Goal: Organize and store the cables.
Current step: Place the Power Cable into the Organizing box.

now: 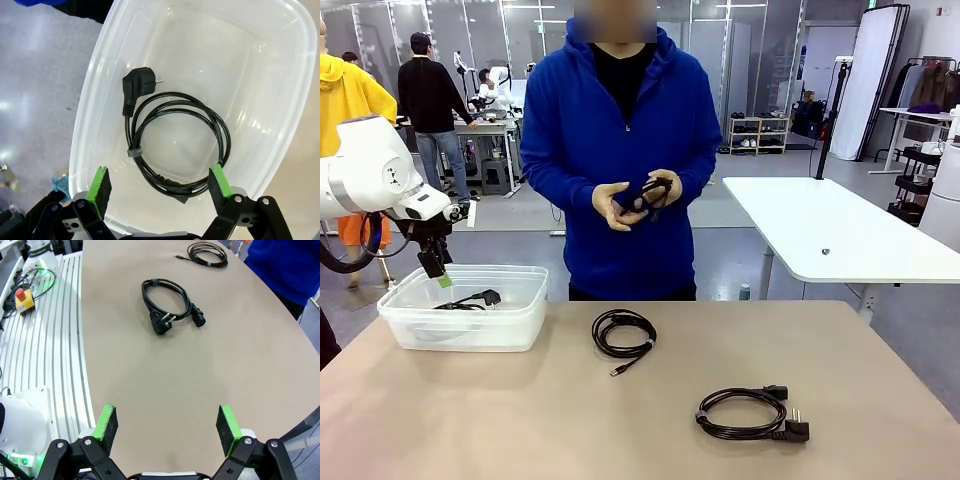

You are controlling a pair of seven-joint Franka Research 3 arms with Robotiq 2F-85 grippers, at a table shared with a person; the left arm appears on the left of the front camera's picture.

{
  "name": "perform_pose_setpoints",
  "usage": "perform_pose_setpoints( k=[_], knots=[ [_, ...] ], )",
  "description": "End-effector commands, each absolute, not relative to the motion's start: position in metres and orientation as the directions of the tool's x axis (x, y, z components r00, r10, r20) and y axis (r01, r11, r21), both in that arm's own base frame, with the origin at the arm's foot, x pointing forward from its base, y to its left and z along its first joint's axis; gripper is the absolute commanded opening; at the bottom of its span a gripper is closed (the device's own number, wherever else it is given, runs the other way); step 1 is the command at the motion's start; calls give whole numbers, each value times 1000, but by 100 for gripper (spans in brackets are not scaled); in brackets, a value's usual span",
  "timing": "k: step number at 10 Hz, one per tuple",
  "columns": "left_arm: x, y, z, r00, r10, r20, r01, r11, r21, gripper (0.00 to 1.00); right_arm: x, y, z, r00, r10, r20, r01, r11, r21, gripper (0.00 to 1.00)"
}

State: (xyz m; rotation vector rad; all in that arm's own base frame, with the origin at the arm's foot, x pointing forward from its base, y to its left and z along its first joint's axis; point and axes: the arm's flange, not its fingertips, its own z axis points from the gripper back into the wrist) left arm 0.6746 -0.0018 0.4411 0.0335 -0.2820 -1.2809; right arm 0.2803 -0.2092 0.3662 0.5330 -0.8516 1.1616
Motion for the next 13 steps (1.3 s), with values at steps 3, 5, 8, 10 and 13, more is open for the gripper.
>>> perform_pose_setpoints(
  k=[3, 5, 8, 10, 13],
  knots=[
    [675, -1, 441, 253, -950, 184, 941, 286, 180, 98, 282, -211, 365, 130, 561, 818, -941, 329, -76, 100],
    [675, -1, 441, 253, -950, 184, 941, 286, 180, 98, 282, -211, 365, 130, 561, 818, -941, 329, -76, 100],
    [645, 24, 478, 336, -890, 307, 904, 396, 159, 98, 282, -211, 365, 130, 561, 818, -941, 329, -76, 100],
    [606, 55, 508, 380, -846, 374, 870, 464, 165, 98, 282, -211, 365, 130, 561, 818, -941, 329, -76, 100],
    [548, 96, 518, 336, -772, 539, 873, 471, 130, 98, 282, -211, 365, 130, 561, 818, -941, 329, -76, 100]
  ],
)
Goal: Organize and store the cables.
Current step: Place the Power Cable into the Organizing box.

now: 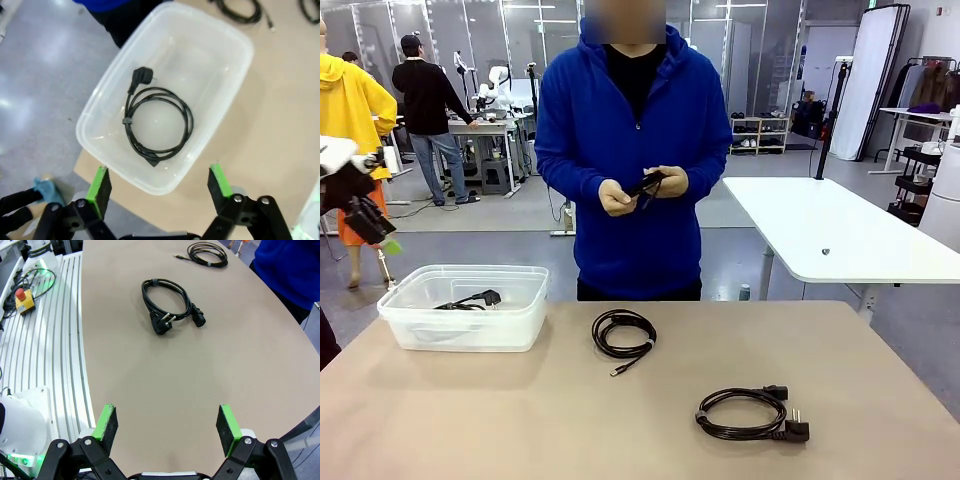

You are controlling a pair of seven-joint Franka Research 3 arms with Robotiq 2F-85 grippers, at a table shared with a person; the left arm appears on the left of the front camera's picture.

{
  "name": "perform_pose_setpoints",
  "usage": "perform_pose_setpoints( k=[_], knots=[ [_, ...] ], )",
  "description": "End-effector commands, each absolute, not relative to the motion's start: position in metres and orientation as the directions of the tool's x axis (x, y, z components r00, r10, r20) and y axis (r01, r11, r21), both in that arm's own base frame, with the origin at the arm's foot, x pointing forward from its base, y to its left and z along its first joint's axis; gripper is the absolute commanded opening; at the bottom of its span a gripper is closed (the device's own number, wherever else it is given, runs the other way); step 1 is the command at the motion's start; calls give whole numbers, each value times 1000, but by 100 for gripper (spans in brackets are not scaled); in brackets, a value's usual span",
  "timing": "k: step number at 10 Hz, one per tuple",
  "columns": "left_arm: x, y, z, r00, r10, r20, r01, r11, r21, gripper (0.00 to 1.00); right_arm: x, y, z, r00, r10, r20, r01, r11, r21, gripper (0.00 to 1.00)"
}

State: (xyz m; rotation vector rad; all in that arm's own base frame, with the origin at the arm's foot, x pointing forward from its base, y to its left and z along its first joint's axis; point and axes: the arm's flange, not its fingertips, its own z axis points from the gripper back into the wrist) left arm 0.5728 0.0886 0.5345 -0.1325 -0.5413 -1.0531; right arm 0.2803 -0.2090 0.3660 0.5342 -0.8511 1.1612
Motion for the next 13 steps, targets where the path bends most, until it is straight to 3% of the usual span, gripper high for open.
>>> perform_pose_setpoints(
  k=[1, 4, 5, 8, 10, 13],
  knots=[
    [532, 105, 511, 318, -749, 581, 873, 470, 129, 98, 282, -211, 365, 130, 561, 818, -941, 329, -76, 100],
    [475, 117, 487, 226, -680, 698, 884, 444, 146, 98, 282, -211, 365, 130, 561, 818, -941, 329, -76, 100],
    [450, 122, 477, 186, -691, 699, 871, 446, 209, 98, 282, -211, 365, 130, 561, 818, -941, 329, -76, 100],
    [405, 136, 459, 153, -639, 754, 899, 406, 162, 98, 282, -211, 365, 130, 561, 818, -941, 329, -76, 100],
    [389, 146, 450, 141, -652, 745, 891, 412, 192, 98, 282, -211, 365, 130, 561, 818, -941, 329, -76, 100],
    [399, 157, 443, 116, -652, 749, 954, 283, 99, 98, 282, -211, 365, 130, 561, 818, -941, 329, -76, 100]
  ],
)
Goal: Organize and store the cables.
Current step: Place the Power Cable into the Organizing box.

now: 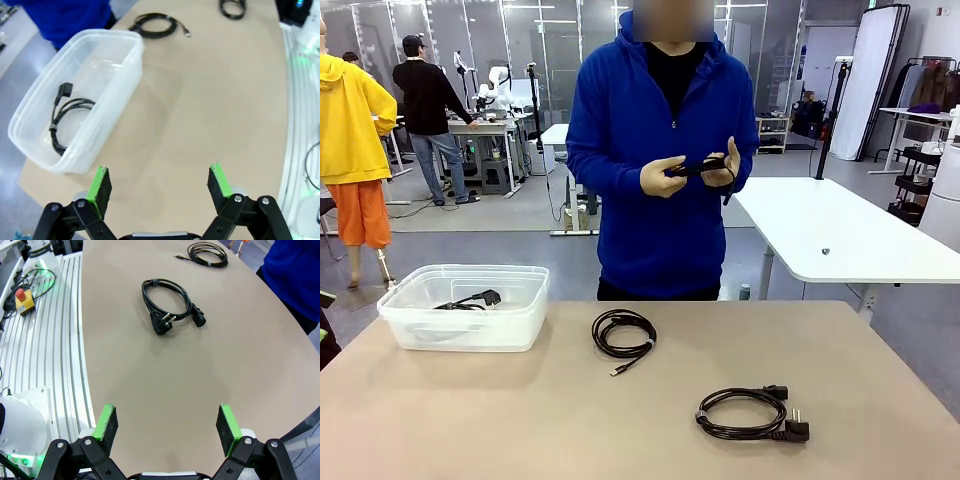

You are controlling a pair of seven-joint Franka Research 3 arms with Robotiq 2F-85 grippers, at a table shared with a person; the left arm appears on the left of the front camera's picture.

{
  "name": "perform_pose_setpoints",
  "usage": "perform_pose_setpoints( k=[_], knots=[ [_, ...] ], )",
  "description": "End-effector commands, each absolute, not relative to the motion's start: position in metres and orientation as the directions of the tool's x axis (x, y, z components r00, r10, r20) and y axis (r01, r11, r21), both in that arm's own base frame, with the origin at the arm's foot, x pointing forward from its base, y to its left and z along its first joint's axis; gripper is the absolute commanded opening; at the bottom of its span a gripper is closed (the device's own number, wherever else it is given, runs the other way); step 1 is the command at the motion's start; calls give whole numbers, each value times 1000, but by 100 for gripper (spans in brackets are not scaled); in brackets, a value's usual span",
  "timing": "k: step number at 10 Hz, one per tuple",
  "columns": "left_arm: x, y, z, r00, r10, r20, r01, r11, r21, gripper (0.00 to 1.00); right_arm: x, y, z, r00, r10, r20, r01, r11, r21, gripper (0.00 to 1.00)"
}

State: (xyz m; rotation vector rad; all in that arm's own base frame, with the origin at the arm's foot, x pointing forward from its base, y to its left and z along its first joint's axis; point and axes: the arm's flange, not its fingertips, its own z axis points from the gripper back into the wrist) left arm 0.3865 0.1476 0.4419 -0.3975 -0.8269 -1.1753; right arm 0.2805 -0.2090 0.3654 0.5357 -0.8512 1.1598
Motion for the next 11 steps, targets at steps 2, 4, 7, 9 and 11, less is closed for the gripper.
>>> perform_pose_setpoints(
  k=[2, 4, 7, 9, 11],
  knots=[
    [387, 148, 445, 152, -649, 745, 903, 398, 163, 98, 282, -211, 365, 130, 561, 818, -941, 329, -76, 100],
    [387, 148, 445, 152, -649, 745, 903, 398, 163, 98, 282, -211, 365, 130, 561, 818, -941, 329, -76, 100],
    [387, 148, 445, 152, -649, 745, 903, 398, 163, 98, 282, -211, 365, 130, 561, 818, -941, 329, -76, 100],
    [387, 148, 445, 152, -649, 745, 903, 398, 163, 98, 282, -211, 365, 130, 561, 818, -941, 329, -76, 100],
    [387, 148, 445, 152, -649, 745, 903, 398, 163, 98, 282, -211, 365, 130, 561, 818, -941, 329, -76, 100]
  ],
)
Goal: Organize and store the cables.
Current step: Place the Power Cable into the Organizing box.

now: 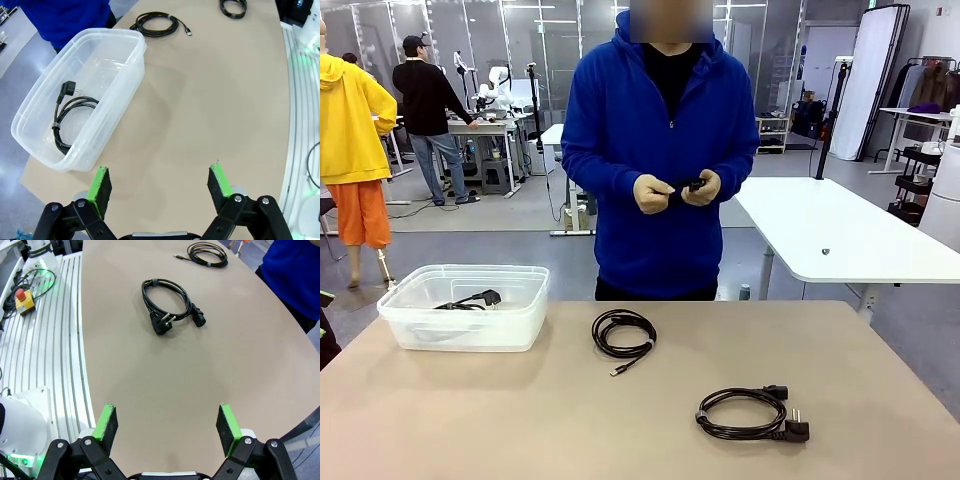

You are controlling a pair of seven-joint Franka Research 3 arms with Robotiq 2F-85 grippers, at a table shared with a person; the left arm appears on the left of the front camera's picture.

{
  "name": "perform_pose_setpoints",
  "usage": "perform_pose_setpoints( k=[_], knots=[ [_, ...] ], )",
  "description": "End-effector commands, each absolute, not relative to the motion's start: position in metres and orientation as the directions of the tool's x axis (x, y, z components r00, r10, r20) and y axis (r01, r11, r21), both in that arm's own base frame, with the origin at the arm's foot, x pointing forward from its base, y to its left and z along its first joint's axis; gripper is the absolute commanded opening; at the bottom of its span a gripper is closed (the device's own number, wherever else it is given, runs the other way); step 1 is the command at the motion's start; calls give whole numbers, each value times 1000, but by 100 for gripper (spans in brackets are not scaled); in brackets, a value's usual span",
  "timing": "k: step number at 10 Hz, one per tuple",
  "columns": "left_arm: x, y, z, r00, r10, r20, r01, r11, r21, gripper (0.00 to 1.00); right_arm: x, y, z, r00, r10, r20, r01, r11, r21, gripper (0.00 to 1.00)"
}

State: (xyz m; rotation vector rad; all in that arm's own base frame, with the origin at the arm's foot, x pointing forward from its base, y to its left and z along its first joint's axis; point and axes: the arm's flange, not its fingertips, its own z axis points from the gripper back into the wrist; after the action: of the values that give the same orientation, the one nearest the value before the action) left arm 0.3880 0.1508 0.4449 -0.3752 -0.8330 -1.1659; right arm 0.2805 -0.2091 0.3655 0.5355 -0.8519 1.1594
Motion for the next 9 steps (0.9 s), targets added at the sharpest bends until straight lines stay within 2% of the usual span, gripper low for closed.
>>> perform_pose_setpoints(
  k=[1, 3, 5, 9],
  knots=[
    [387, 148, 445, 152, -649, 745, 903, 398, 163, 98, 282, -211, 365, 130, 561, 818, -941, 329, -76, 100],
    [387, 148, 445, 152, -649, 745, 903, 398, 163, 98, 280, -209, 365, 153, 568, 809, -941, 333, -56, 100],
    [387, 148, 445, 152, -649, 745, 903, 398, 163, 98, 283, -180, 389, 219, 644, 733, -936, 351, -30, 100],
    [387, 148, 445, 152, -649, 745, 903, 398, 163, 98, 289, -149, 403, 215, 672, 709, -949, 315, -11, 100]
  ],
)
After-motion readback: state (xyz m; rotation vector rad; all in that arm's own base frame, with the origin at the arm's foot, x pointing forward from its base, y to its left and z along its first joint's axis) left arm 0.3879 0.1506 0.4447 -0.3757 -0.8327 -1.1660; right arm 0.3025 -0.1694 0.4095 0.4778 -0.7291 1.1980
